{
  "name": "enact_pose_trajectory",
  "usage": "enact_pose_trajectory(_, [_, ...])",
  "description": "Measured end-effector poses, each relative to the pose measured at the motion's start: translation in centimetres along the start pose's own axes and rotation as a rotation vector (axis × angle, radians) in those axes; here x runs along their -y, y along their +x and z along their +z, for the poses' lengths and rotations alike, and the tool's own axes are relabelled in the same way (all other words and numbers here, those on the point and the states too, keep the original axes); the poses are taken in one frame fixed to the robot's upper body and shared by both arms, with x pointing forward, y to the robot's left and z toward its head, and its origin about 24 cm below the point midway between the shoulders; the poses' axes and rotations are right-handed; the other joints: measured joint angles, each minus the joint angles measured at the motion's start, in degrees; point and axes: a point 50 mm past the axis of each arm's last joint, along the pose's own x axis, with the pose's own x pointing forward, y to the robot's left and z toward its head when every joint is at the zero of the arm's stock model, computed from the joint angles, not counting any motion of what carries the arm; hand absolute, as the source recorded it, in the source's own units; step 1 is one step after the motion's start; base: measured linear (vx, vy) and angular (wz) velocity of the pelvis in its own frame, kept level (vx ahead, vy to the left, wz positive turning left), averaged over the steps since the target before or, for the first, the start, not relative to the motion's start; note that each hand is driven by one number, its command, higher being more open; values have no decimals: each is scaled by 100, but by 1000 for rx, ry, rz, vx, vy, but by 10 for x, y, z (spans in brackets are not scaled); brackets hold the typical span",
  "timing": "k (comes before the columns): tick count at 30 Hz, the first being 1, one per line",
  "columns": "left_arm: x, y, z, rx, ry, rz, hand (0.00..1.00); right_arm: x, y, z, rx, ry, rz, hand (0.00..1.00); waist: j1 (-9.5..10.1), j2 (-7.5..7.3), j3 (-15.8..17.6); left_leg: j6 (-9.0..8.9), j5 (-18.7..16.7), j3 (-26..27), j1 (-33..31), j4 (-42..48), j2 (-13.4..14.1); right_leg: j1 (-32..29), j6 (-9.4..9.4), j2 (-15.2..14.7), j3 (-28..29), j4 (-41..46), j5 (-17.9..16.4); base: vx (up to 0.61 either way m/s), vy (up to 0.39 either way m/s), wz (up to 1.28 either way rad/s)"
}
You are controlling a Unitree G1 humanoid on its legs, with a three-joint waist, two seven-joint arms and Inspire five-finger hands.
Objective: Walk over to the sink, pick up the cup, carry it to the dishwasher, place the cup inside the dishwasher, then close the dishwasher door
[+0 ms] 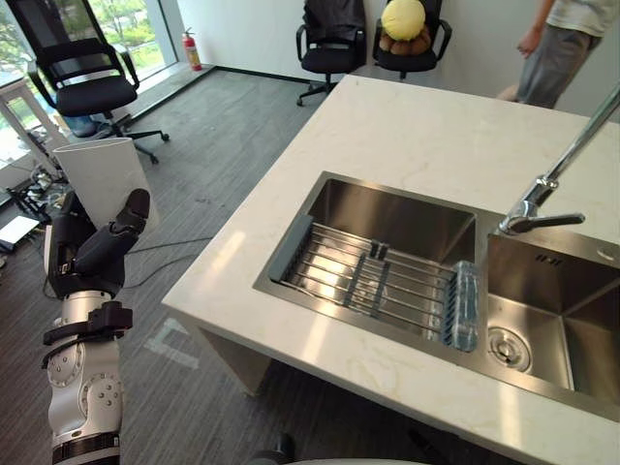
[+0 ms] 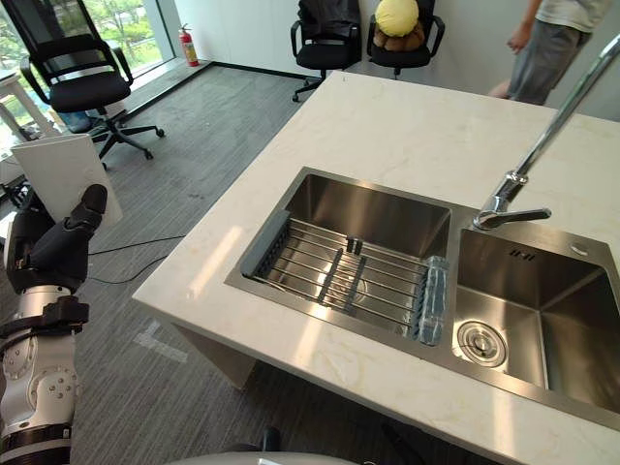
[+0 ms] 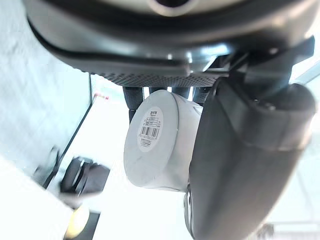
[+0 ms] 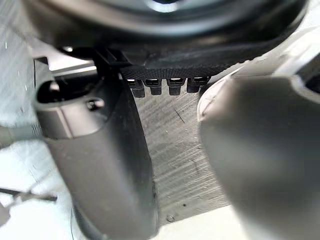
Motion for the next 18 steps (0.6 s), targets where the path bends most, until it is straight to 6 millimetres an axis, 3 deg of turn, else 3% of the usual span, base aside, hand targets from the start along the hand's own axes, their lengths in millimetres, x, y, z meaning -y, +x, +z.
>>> enact_pose_trajectory(2, [-1,0,3,22,4,3,0,1,-1,-5,-18,-19,4,100,-9,-65,-37,9,4,-244,-46,46,-67,-92,1,5,351,377,0,58,-15,116])
enact_pose_trajectory(3, [-5,-1,10,70,17,20,0,-1,-2,-15,-54,-40,12,100,37,-212,-126,27,17,-510,-81,83,-126,-190,5,44,711,759,-3,84,-62,101])
enact_pose_trajectory(5, [-14,-5,18,106,39,53,0,-2,-2,-17,-66,-52,18,100,121,-257,-153,29,26,-686,-130,187,-136,-182,73,84,877,836,-61,98,-102,80])
enact_pose_trajectory(9, [-25,-12,35,171,50,111,0,-5,0,-13,-105,-164,33,100,257,-286,-160,6,154,-1048,-499,497,-330,133,50,165,1026,284,-385,46,-124,60])
enact_pose_trajectory(12, [-12,-14,46,208,57,51,0,-8,1,-11,-125,-218,45,100,292,-204,-74,-25,162,-1098,-771,862,-486,475,-26,238,1215,-240,-767,-105,-144,57])
enact_pose_trajectory(14, [-3,-12,52,243,55,4,0,-13,3,-7,-137,-267,60,100,332,-169,-33,-168,235,-1080,-958,901,-563,575,-68,244,1125,-473,-1208,-256,-166,37])
enact_pose_trajectory(15, [-1,-11,52,242,51,-13,0,-16,5,-2,-142,-281,65,100,266,-48,43,-131,122,-612,-1051,941,-358,704,54,338,1012,-629,-1452,-351,-172,65])
enact_pose_trajectory(16, [2,-10,50,238,48,-37,0,-15,5,0,-142,-294,60,100,185,27,56,-44,50,-106,-1146,965,-128,806,37,406,793,-786,-1566,-384,-162,100])
enact_pose_trajectory(17, [7,-9,52,249,47,-75,0,-13,5,1,-141,-297,51,100,129,-13,84,44,-6,479,-1356,1195,129,819,137,363,373,-871,-1515,-272,-108,102])
enact_pose_trajectory(18, [10,-7,54,265,44,-96,0,-13,5,2,-137,-298,46,100,123,30,110,75,-28,730,-1497,1454,247,803,264,355,110,-860,-1429,-182,-34,93])
